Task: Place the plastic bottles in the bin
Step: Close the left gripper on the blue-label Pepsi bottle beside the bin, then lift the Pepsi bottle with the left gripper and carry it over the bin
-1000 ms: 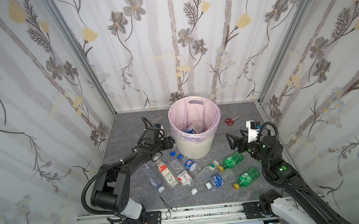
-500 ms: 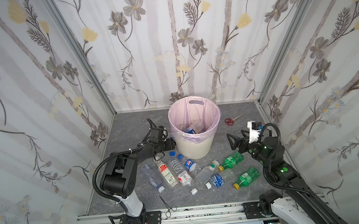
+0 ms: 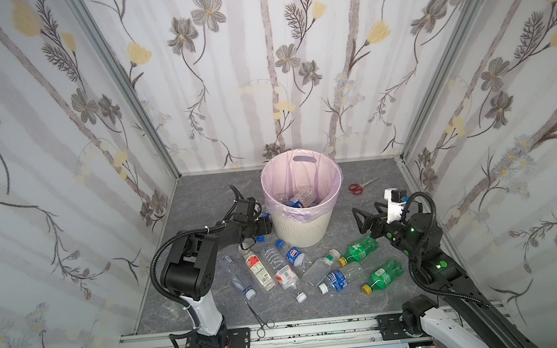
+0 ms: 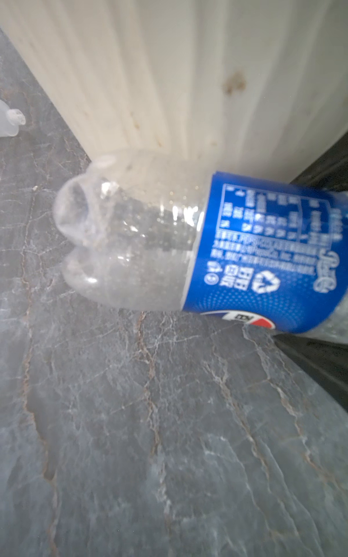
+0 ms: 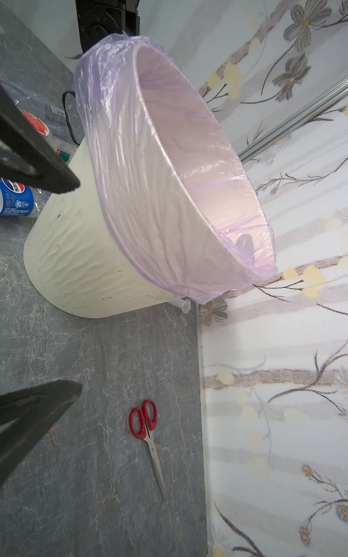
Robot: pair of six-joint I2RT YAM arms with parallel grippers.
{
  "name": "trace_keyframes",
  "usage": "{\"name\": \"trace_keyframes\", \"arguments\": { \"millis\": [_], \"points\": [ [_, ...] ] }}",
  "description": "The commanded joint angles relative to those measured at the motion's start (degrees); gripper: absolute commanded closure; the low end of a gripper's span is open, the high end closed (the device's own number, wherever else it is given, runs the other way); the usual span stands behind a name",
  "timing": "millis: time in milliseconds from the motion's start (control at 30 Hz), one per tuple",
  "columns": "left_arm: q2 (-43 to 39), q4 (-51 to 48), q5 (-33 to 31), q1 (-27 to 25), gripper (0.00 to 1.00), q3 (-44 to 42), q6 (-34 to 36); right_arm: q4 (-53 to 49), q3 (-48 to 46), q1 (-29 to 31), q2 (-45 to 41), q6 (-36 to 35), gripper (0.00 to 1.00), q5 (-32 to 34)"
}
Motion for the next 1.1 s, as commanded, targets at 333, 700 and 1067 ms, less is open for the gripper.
{"name": "trace_keyframes", "arguments": {
  "millis": [333,700,1067],
  "points": [
    [-3.5,1.3,-2.3,0.8,0.43,-1.1,-0.2,0.3,-0.3,0.0,-0.3,0.3,0.03,0.7],
    [-14.0,0.9,-3.6,4.3,0.43,-4.1,-0.4,-0.1,-0.5,0.0,-0.6,0.2,0.03,0.8],
    [-27.0,-5.1,-6.2,8.8,0.43,-3.5,0.7,-0.3,0.1,-0.1,-0.2,0.2,0.03,0.8]
  ]
}}
